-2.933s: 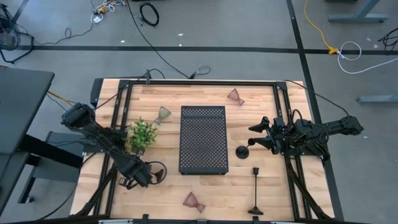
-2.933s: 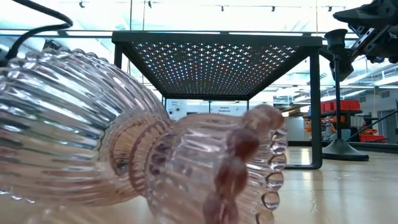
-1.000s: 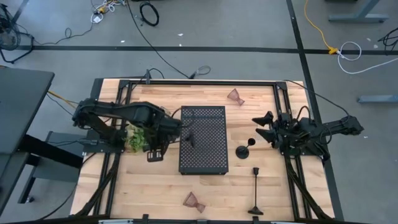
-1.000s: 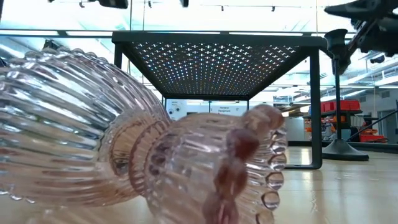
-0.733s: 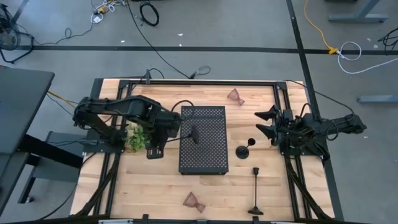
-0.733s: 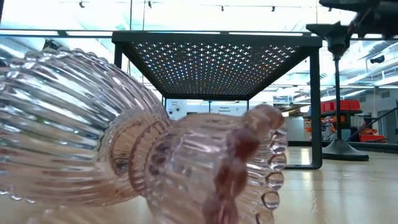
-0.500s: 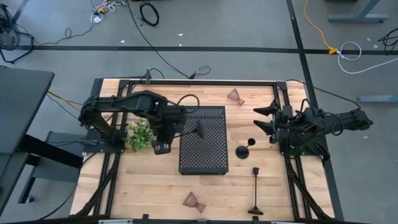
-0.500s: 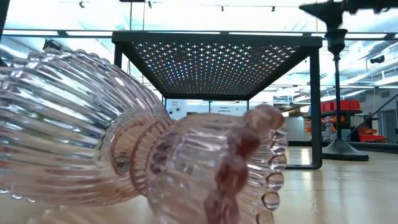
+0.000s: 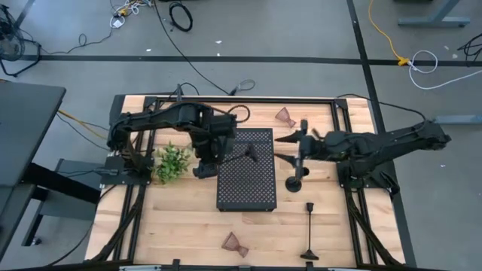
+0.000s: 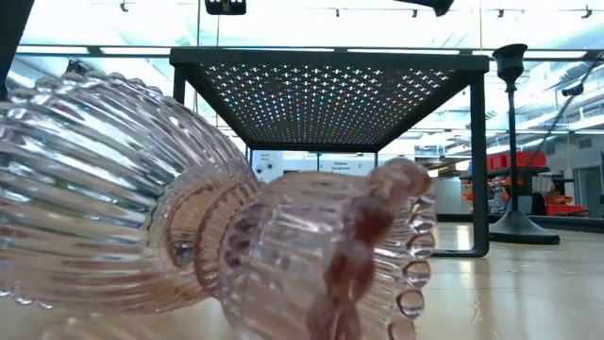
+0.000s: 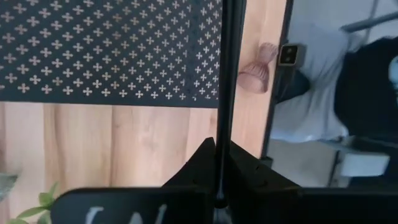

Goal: Pick & Place candle stick holders
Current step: Put the left black candle holder on the shelf

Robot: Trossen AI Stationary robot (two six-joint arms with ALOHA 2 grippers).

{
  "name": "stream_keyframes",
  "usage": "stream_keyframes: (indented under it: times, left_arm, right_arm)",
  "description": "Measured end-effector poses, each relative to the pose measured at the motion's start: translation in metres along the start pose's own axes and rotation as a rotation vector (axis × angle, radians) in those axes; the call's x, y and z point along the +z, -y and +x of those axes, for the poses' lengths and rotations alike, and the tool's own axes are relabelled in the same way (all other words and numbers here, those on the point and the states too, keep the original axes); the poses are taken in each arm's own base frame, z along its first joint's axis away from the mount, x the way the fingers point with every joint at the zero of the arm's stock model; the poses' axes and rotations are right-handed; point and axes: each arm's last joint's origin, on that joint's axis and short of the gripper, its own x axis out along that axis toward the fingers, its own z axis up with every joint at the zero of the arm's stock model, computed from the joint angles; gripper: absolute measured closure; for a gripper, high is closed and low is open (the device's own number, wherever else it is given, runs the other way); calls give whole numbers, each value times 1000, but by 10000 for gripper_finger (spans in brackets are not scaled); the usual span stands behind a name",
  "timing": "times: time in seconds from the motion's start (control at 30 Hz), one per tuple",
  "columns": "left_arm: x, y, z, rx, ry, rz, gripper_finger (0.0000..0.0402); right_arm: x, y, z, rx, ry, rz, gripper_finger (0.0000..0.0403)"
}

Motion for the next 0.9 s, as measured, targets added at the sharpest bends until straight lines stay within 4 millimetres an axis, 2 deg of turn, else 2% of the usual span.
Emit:
stream_keyframes:
  times: [0.13,0.3,0.5,0.63,0.77,0.9]
  left_arm:
    - [2,-7,-8,-59,21,-25,390]
    - [3,-16,-12,-92,27,-99,383]
    - [4,-22,-16,-138,31,-128,389]
    - [4,-22,-16,-138,30,-129,390]
    - [4,-22,-16,-142,28,-148,377]
    - [4,-22,-16,-152,26,-151,382]
  right_arm:
    - [13,-15,14,4,-34,-105,205]
    - [32,-38,19,-86,-46,-236,237]
    - [37,-71,32,-144,-84,-415,262]
    - [33,-89,50,-267,-151,-531,265]
    - [47,-101,63,-357,-108,-541,257]
    - [50,-113,79,-379,-124,-638,246]
